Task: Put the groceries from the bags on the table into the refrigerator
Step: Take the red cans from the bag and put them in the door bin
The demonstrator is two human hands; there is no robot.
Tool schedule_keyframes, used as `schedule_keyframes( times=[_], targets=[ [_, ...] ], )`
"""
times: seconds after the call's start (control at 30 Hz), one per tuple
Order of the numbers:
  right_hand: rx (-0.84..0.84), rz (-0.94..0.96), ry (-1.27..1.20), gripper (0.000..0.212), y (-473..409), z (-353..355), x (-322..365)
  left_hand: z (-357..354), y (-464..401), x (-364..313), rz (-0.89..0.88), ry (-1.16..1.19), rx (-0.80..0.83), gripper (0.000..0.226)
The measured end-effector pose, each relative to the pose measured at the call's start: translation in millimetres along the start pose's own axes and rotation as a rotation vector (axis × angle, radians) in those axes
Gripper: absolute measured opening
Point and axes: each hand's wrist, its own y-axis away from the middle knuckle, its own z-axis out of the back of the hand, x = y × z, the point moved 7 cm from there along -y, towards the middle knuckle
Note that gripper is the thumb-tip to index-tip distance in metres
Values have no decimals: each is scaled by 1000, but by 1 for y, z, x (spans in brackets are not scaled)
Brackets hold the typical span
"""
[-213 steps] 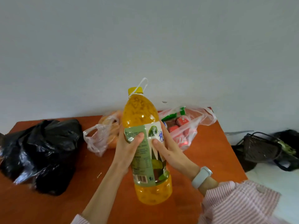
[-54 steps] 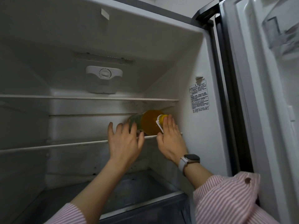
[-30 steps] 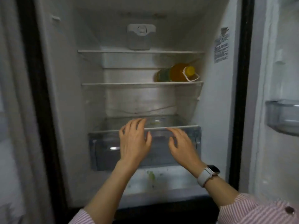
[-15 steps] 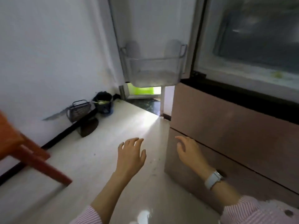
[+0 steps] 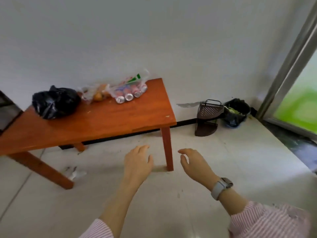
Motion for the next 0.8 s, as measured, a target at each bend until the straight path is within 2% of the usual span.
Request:
schedule_keyframes(
  times=[0.2, 0.47, 0.63, 0.73, 0.8],
  targets=[
    [85, 81, -25, 33, -122, -48, 75, 47, -98, 101, 109, 68, -96, 36],
    [131, 140, 16, 31, -288, -91, 83, 17, -233, 176, 178, 114, -87, 34],
    [153, 183, -7, 31, -419, -110, 92, 4, -349, 214, 191, 82, -111, 33],
    [144, 206, -7, 39, -501, -112, 103, 5, -422, 230, 173, 71, -134, 32],
    [123, 233, -5, 36, -547, -116, 112, 5, -459, 242, 166, 67, -155, 33]
  ],
)
